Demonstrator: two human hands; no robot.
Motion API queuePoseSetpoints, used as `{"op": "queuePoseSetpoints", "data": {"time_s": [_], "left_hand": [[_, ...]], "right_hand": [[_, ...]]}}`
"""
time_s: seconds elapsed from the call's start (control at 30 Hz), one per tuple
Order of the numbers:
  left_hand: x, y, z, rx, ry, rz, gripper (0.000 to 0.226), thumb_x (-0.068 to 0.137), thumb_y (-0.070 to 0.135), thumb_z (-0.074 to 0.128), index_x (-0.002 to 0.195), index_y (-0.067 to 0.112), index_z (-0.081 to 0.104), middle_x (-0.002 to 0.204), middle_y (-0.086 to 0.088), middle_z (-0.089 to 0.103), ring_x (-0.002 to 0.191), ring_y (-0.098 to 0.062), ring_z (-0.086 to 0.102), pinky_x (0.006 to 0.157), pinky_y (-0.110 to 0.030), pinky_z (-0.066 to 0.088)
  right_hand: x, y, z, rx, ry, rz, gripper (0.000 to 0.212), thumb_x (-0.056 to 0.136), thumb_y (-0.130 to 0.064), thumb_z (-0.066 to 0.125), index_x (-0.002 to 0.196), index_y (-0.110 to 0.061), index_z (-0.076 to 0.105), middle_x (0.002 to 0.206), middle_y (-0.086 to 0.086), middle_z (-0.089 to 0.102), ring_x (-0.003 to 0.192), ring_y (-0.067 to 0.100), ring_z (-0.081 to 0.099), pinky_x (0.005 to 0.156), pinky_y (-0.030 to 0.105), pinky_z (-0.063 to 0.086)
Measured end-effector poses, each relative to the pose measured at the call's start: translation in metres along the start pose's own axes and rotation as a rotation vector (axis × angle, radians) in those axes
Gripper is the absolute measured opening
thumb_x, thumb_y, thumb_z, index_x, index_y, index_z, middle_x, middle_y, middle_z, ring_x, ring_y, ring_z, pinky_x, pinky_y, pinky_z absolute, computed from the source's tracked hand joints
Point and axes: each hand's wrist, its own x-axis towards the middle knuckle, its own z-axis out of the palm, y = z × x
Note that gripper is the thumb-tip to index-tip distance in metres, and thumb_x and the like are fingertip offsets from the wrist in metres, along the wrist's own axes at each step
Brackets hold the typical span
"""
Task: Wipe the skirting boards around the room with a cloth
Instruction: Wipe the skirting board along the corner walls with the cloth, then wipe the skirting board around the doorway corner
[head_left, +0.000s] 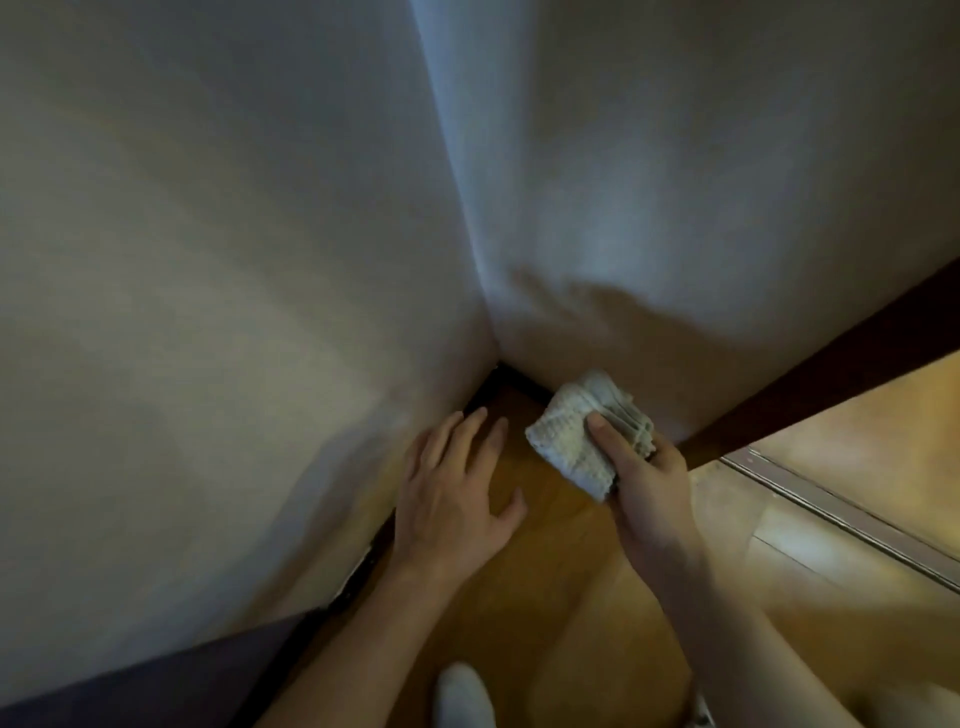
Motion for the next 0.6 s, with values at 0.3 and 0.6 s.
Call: {"op": "queuePoseSetpoints", "data": {"time_s": [0.3,0.6], "left_hand": [[-0.055,0.059,-0.292,-0.014,0.025,-0.057,0.071,0.083,0.059,0.044,0.145,0.023,0.053,0.148,-0.003,0.051,0.137,-0.024,0.044,0.113,-0.048,0.036],[-0.097,0.103,-0.432,-0.001,0.001,-0.032,0.076,0.084,0.062,0.046,0.151,0.027,0.043,0.155,0.0,0.043,0.143,-0.023,0.036,0.116,-0.045,0.033]], "right_hand": [[-0.168,-0.227,0.111,-0.016,-0.008,0.018,0.029,0.078,-0.023,0.077,0.105,-0.015,0.071,0.102,0.009,0.075,0.096,0.029,0.072,0.071,0.035,0.06],[-0.269,-0.352,0.151,-0.075,-0.093,-0.077,0.031,0.085,-0.025,0.075,0.11,-0.007,0.068,0.101,0.013,0.074,0.093,0.031,0.072,0.07,0.036,0.059]]}}
